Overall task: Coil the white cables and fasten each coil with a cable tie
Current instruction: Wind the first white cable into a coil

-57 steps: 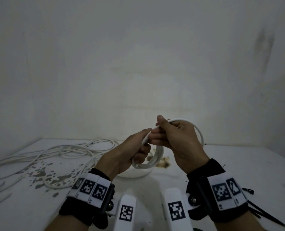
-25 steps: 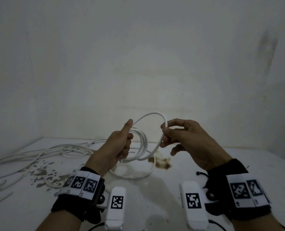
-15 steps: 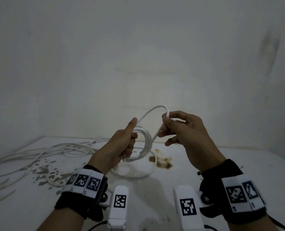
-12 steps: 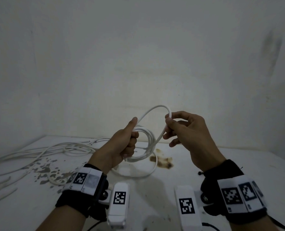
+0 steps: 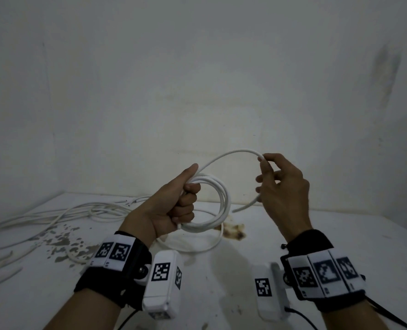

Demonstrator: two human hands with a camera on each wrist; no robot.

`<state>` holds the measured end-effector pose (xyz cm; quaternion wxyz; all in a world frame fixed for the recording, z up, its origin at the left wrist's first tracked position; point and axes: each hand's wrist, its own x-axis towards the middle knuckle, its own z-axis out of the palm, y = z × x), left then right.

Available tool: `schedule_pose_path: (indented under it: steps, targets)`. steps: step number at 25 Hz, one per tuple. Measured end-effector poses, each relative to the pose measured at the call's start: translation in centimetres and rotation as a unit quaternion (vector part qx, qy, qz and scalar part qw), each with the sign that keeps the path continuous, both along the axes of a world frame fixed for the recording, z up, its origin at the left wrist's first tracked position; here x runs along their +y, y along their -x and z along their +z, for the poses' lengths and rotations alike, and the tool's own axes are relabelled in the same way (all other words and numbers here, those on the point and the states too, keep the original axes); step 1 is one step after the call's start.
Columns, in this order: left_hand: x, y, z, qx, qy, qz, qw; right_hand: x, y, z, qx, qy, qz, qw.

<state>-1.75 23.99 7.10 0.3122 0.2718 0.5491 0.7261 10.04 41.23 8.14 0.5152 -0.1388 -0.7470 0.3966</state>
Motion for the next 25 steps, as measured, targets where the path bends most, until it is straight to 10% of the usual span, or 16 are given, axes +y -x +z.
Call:
schedule_pose_path:
  steps: [7,17,25]
  targets:
    - [1.5,-0.4,-1.0,-0.05,-0.042,0.009,0.998,-2.7,1.9,-1.8,-0.026,0.439,0.203,0.875]
    - [1.8,0.0,-0.9,-0.04,-0.081,0.179,0.98,-4.0,2.0,-1.6,-0.089,0.376,0.317,0.866]
    - [1.5,-0.6,-0.3,-0.043,-0.063,0.099,0.992,-5.0,0.9,-0.5,-0.029,0.496,0.451,0.742]
